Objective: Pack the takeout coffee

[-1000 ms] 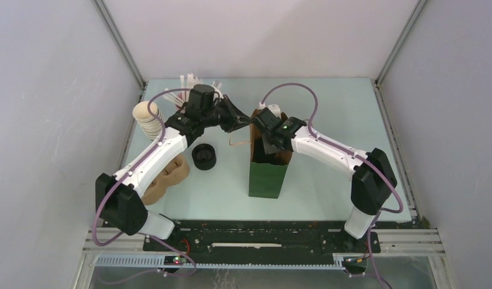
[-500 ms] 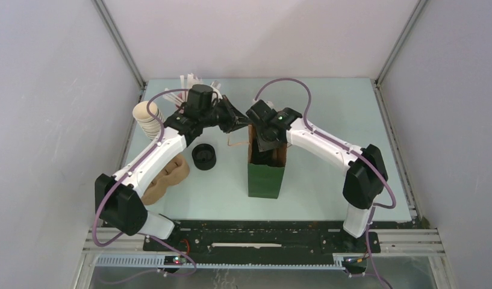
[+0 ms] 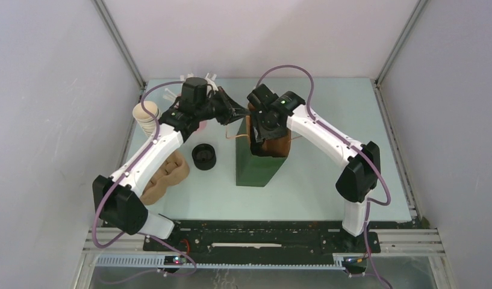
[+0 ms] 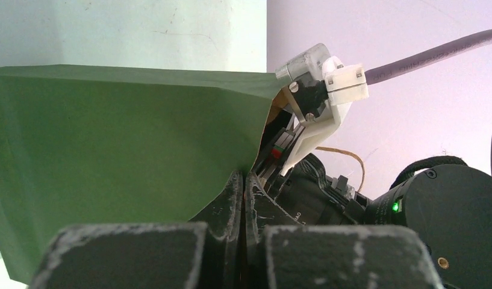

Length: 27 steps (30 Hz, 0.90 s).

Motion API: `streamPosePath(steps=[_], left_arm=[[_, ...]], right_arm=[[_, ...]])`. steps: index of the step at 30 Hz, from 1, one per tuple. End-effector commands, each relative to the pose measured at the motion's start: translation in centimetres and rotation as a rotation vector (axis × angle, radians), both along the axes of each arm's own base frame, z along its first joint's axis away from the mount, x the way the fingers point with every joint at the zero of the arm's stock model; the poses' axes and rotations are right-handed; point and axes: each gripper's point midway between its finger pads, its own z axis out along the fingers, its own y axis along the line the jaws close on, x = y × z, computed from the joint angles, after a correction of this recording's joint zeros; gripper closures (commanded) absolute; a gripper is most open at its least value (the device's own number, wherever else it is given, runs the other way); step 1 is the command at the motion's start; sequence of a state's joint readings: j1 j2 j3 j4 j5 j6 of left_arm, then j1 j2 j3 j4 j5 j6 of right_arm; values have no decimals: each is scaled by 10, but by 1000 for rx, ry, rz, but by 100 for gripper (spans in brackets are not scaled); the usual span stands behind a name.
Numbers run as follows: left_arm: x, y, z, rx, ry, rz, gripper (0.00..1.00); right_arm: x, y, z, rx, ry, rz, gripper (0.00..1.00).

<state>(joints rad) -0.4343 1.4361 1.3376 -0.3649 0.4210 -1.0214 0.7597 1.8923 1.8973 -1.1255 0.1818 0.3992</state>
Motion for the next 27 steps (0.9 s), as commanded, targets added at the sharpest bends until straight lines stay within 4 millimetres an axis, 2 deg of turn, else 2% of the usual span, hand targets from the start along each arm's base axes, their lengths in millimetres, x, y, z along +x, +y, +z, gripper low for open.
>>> streamPosePath(steps=[1,5,7,9,11,17,18,20,23,27], left_arm=[[-18,-15,-15,29,62,-100,100],[-15,-14,-13,62,46,-108,100],[-14,-14,-14,73,47,-112,100],[-13,-15,-16,75,51,-112,100],[-12,-15,-15,74,52,-113,100],[-9,-17,-1,62,22,-108,100],[-10,-17,3,70,3,-110,100],[-11,-16,17,98,-68,-105,100],[-12,-12,44,133,-185,-86,100],[-15,-7,80,182,-345,-64,100]], right_arm=[[8,25,75,187,-190,68,35],[2,16,85,216,-241,69,39],[0,13,97,251,-283,74,42],[-2,14,116,304,-332,97,51],[-5,12,125,334,-359,107,62],[-10,5,132,358,-364,92,74],[-9,2,141,366,-384,84,75],[-9,-9,170,402,-453,77,72],[-6,-37,212,431,-552,35,61],[-5,-79,239,468,-604,-58,53]])
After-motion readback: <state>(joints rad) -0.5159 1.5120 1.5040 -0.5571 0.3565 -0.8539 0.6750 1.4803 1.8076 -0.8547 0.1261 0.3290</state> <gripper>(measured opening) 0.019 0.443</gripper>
